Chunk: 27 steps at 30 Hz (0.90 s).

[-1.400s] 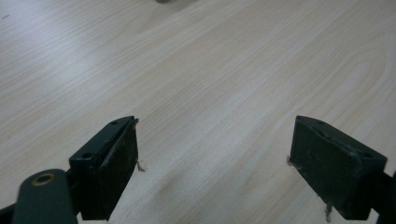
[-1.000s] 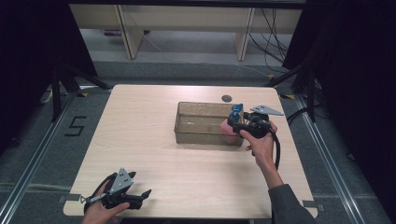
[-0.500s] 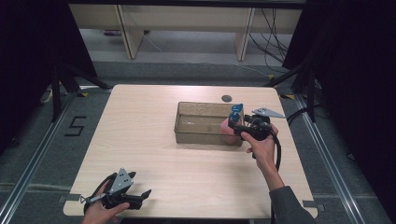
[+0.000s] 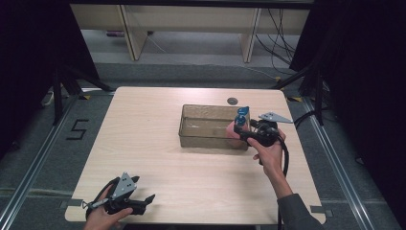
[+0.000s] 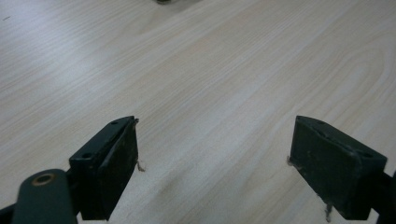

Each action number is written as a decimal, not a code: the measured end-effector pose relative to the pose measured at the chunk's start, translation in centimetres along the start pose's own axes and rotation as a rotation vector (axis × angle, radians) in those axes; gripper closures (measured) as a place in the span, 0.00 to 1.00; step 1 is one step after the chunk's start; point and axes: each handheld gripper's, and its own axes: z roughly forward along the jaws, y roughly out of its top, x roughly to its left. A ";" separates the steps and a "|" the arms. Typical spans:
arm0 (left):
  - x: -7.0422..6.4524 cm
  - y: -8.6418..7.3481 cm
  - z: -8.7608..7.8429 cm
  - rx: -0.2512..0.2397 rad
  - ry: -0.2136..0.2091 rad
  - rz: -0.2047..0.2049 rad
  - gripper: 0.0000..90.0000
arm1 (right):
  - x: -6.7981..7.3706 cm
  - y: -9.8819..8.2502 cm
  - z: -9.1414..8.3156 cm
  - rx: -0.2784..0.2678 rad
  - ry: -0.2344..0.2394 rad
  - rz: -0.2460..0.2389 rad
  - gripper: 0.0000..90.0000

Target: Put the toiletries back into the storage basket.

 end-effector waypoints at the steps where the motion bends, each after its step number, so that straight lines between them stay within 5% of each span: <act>1: 0.0 0.0 0.0 0.001 -0.004 0.003 0.17 | 0.3 -0.1 0.0 0.011 0.002 0.041 0.24; 3: 0.0 0.0 0.1 -0.005 0.007 -0.004 0.17 | 0.0 -0.1 0.0 -0.008 -0.004 -0.003 0.24; 7: -0.1 0.0 0.1 -0.018 -0.003 -0.012 0.17 | 0.1 -0.1 -0.2 0.007 0.013 0.017 0.24; 10: 0.3 0.1 0.0 -0.012 0.005 0.032 0.17 | 0.1 -0.2 -0.3 -0.002 0.000 0.001 0.24; 12: 0.0 0.0 0.0 -0.008 -0.002 0.002 0.17 | 0.2 -0.3 -0.4 0.004 0.003 0.003 0.24; 16: 0.2 0.0 0.0 -0.009 -0.002 0.011 0.17 | 0.6 -0.5 -0.4 -0.004 0.017 0.026 0.24; 23: 0.3 0.1 0.0 -0.010 0.004 0.031 0.17 | 0.9 -0.6 -0.6 0.006 0.000 -0.015 0.24; 27: 0.1 0.1 0.0 -0.001 0.001 0.008 0.17 | 1.3 -0.8 -0.7 0.004 0.028 0.011 0.24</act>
